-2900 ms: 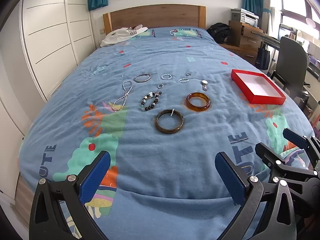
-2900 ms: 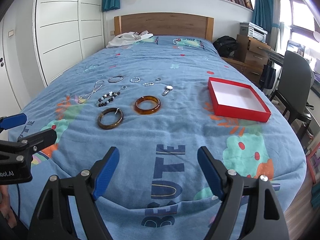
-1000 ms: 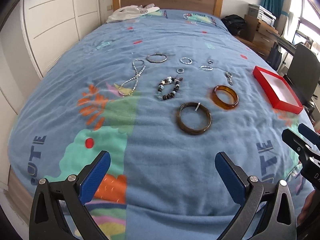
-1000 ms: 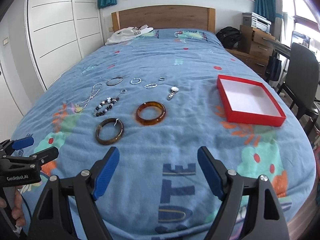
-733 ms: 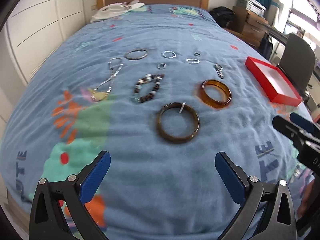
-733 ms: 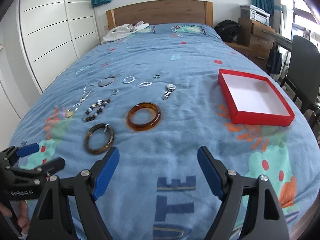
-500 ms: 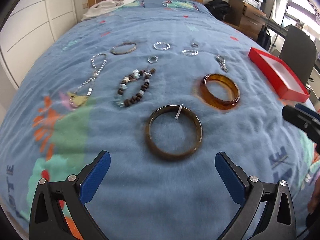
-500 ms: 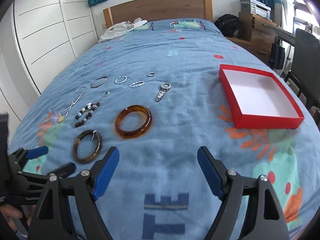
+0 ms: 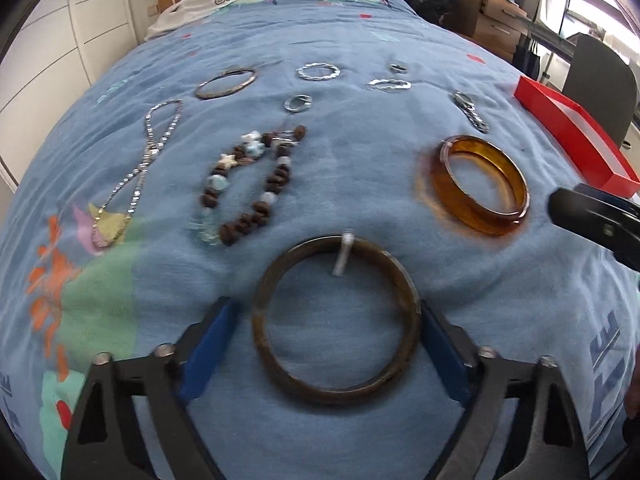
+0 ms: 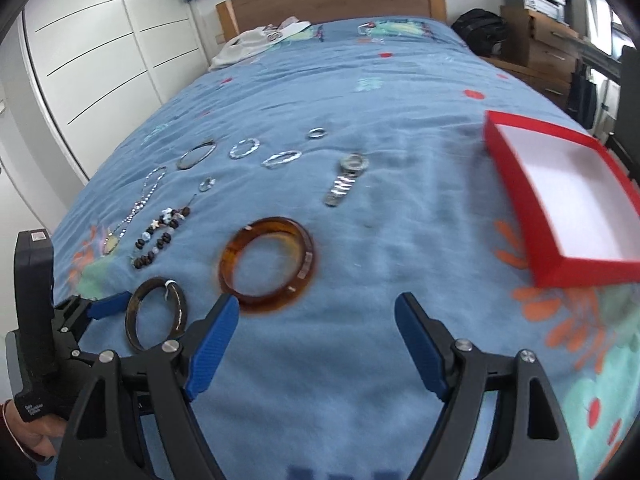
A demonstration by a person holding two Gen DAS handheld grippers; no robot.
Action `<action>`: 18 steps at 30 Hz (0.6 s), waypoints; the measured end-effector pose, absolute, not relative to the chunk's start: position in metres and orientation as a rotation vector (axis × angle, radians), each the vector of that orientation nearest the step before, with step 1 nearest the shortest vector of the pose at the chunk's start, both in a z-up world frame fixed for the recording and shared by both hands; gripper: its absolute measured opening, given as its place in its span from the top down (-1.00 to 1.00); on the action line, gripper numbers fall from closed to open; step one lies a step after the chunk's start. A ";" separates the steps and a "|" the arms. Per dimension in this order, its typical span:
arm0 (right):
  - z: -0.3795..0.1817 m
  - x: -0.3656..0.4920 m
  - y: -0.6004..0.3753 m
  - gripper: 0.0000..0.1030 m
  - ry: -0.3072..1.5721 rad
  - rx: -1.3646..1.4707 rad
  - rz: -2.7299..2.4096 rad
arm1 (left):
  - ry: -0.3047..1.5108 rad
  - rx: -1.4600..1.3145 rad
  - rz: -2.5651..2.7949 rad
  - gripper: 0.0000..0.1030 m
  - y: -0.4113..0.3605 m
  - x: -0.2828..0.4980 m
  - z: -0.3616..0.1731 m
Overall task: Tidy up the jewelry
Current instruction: 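Grasp the dark brown bangle with the left gripper while the right gripper grasps the amber bangle, then carry both bangles into the red box and open both grippers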
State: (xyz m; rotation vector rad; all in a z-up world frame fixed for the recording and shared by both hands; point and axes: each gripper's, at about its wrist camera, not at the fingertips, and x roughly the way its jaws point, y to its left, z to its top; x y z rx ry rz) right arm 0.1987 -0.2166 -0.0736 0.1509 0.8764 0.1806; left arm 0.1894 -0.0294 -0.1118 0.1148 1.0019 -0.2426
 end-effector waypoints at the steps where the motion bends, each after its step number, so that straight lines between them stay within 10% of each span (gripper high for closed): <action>1: -0.075 0.201 -0.213 -0.55 0.878 0.149 0.185 | 1.002 0.112 -0.243 -0.55 -0.026 0.189 -0.111; 18: -0.103 0.258 -0.155 -0.50 0.986 0.021 0.143 | 0.977 -0.017 -0.248 -0.47 0.014 0.182 -0.105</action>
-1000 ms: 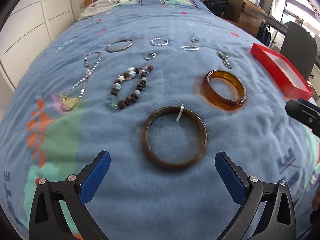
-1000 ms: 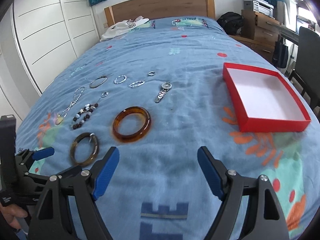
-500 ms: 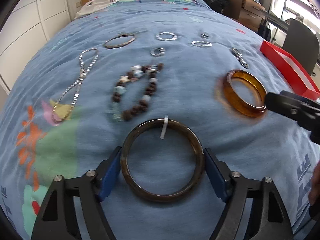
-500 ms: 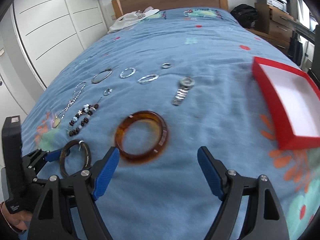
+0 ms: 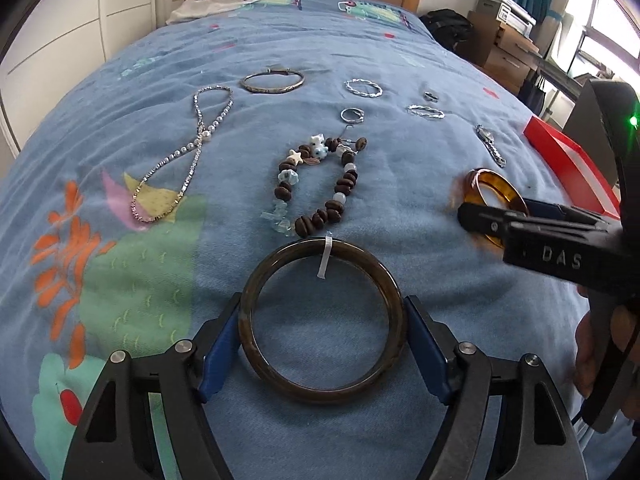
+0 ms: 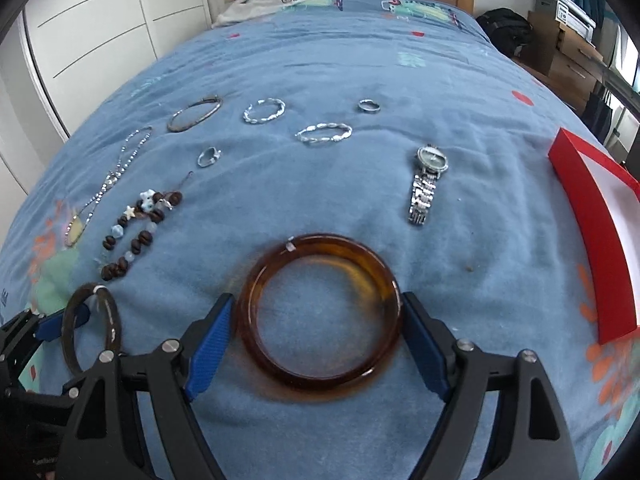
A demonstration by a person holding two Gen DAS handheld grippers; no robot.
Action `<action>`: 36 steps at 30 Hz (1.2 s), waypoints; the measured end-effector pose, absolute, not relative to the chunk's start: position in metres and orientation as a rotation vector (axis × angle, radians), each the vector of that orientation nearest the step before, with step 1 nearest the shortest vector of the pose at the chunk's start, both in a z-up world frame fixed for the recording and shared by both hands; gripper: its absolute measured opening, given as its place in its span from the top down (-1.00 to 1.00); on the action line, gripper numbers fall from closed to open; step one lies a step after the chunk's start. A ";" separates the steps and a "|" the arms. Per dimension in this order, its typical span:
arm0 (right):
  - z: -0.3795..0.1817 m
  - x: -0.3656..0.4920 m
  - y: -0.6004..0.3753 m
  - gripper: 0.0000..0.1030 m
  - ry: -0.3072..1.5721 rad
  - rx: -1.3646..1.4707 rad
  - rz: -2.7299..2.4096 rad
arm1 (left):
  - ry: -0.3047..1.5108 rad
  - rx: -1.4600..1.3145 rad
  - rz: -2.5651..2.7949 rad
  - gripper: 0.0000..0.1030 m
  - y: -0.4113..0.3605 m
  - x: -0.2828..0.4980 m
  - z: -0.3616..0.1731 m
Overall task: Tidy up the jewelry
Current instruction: 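Carry both bangles into the red box and open both grippers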
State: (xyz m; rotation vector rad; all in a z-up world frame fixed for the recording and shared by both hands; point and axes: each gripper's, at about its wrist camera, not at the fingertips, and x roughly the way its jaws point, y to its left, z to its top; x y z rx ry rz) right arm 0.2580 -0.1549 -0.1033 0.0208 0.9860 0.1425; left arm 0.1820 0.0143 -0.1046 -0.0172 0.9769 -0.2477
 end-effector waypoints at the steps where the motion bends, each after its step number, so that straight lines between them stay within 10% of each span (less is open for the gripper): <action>1: -0.103 0.258 -0.156 -0.49 0.985 0.025 0.143 | 0.976 -0.015 -0.249 -0.47 0.014 0.181 -0.104; 15: -0.051 0.225 -0.201 -0.48 0.882 0.119 0.216 | 0.960 0.030 -0.319 -0.47 -0.028 0.183 -0.056; 36: -0.024 0.274 -0.469 -0.48 0.901 0.016 0.082 | 0.873 0.173 -0.802 -0.47 -0.326 0.268 -0.009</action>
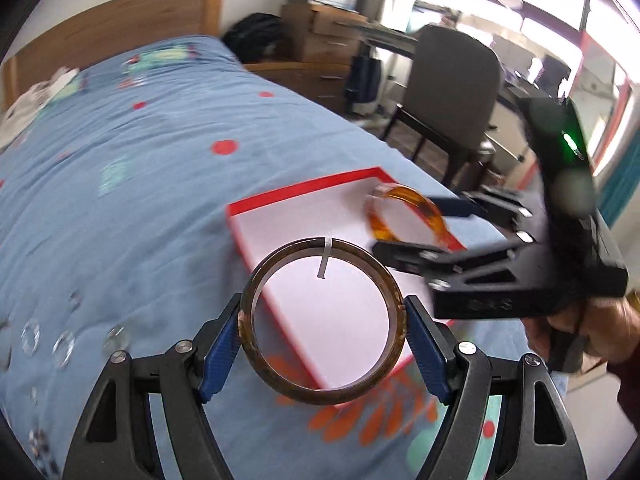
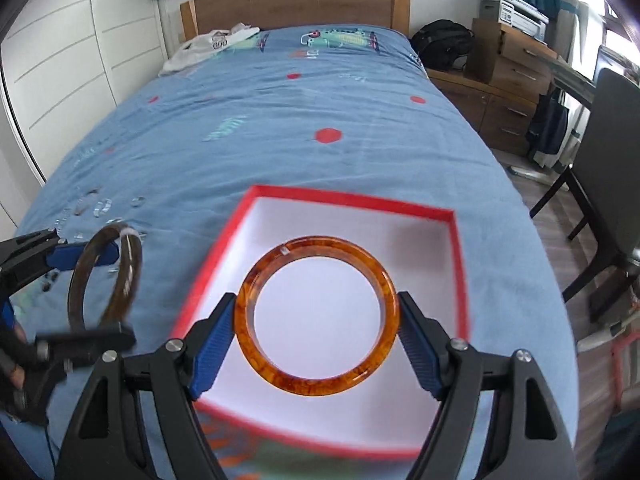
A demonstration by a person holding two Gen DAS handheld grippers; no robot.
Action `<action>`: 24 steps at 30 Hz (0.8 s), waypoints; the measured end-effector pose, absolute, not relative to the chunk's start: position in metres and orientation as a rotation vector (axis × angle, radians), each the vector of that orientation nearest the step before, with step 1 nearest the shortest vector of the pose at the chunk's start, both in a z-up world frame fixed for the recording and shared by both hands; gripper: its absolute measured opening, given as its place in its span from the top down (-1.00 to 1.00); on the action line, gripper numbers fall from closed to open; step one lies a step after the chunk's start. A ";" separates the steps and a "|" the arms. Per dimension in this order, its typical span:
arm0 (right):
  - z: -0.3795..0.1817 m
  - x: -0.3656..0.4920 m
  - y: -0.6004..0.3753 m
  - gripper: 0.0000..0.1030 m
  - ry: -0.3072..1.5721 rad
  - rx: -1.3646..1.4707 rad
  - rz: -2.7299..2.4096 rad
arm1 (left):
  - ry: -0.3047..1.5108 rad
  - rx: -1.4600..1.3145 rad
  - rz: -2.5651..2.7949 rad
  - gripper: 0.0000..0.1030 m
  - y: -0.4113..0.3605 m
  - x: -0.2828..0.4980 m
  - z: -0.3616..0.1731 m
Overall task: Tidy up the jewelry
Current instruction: 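Carry both bangles into the red box and open both grippers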
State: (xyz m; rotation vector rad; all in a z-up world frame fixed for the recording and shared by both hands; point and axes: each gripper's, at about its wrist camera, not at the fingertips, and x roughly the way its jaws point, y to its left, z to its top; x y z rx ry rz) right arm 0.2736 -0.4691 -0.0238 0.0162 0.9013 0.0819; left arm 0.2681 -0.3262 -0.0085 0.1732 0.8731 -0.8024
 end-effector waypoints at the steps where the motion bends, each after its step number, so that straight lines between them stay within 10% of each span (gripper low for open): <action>1: -0.026 0.284 -0.476 -0.48 0.912 0.012 0.101 | 0.874 0.192 -0.791 -0.47 -0.335 0.271 -0.011; 24: -0.100 0.374 -0.504 -0.49 1.147 -0.225 0.332 | 0.952 0.440 -0.897 -0.47 -0.392 0.300 -0.084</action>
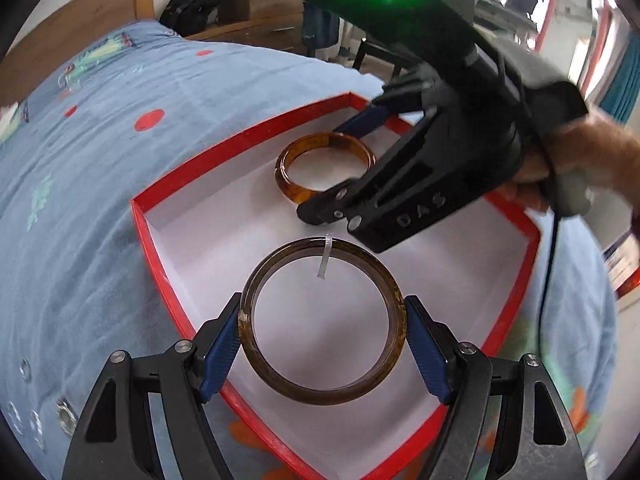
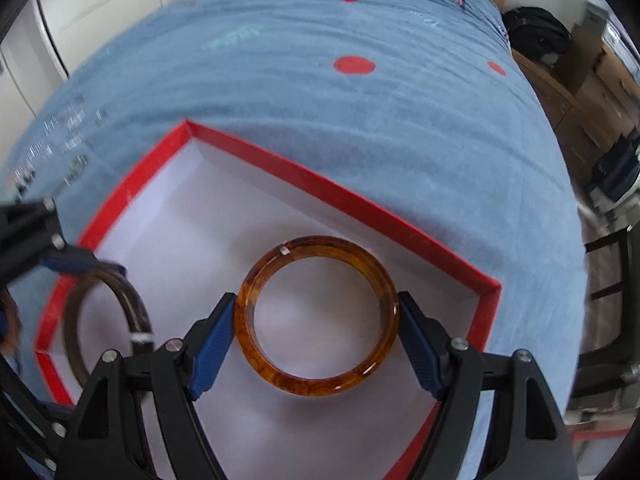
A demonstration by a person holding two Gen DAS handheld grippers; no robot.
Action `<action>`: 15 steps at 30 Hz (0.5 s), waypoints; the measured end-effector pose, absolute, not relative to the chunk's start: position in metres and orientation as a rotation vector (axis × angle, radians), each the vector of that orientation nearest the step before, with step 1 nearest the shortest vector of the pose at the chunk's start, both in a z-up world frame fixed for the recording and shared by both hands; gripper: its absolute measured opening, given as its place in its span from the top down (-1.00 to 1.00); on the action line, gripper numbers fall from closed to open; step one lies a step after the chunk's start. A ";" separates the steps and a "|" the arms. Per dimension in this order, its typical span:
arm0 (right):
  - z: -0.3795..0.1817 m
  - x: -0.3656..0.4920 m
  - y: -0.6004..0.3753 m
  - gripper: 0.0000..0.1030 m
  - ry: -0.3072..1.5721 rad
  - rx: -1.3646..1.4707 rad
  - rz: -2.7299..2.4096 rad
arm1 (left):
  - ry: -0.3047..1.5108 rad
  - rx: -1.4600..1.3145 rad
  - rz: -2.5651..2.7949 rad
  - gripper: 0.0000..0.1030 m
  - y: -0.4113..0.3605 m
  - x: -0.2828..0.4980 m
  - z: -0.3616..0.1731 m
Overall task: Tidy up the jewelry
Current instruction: 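Carry both bangles into the red box and open both grippers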
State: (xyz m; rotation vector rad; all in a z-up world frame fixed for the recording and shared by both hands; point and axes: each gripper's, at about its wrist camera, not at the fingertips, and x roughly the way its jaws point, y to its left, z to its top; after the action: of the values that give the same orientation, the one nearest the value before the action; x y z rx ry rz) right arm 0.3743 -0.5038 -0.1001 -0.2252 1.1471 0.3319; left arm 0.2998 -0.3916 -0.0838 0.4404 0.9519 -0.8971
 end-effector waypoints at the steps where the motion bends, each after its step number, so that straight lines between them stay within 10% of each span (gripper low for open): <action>1: -0.100 0.375 -0.503 -0.49 1.152 -0.230 0.333 | 0.940 0.472 -0.890 -0.47 -0.393 0.297 -0.085; 15: -0.094 0.370 -0.500 -0.52 1.160 -0.291 0.315 | 0.905 0.476 -0.905 -0.60 -0.391 0.291 -0.083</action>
State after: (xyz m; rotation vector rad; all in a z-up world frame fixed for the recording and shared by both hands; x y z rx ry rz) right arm 0.3698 -0.5003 -0.0940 -0.2908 1.1595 0.3150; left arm 0.2911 -0.3910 -0.0832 0.4758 0.9050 -0.9047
